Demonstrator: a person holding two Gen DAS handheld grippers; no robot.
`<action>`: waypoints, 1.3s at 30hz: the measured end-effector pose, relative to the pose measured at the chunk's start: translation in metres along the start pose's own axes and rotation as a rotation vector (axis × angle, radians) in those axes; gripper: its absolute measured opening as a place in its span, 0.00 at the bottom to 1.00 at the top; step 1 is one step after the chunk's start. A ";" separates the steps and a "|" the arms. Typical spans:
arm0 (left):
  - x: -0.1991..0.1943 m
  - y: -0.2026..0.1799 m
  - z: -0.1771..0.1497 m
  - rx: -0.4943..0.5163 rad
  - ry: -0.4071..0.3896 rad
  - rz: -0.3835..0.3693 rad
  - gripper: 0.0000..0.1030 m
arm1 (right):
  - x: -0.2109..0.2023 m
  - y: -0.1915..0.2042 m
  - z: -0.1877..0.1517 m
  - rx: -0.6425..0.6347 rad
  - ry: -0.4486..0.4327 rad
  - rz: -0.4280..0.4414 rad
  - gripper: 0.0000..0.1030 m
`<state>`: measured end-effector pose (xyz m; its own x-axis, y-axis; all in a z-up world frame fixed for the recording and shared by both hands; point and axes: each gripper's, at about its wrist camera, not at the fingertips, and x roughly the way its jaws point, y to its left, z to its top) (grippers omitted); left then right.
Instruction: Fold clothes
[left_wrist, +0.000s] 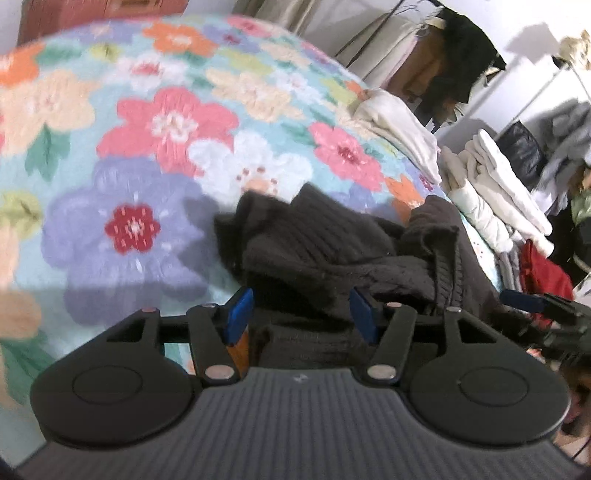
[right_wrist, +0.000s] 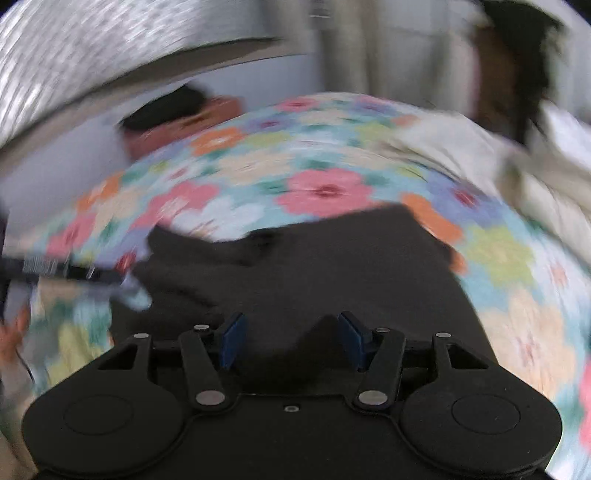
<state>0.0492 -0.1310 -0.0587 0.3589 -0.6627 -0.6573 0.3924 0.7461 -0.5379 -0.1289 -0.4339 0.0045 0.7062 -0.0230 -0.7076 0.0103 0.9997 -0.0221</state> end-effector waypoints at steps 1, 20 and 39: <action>0.003 0.002 -0.001 -0.008 0.000 -0.007 0.55 | 0.008 0.009 0.000 -0.069 0.000 -0.037 0.76; 0.009 -0.004 -0.002 -0.008 -0.042 0.031 0.58 | -0.022 -0.088 0.028 -0.009 -0.072 -0.335 0.19; 0.043 -0.001 0.023 0.057 0.021 0.093 0.58 | -0.061 -0.316 -0.042 0.377 0.105 -0.902 0.13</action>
<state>0.0841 -0.1618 -0.0741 0.3786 -0.5892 -0.7138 0.4064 0.7987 -0.4438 -0.2051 -0.7486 0.0247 0.2565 -0.7610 -0.5959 0.7529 0.5439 -0.3706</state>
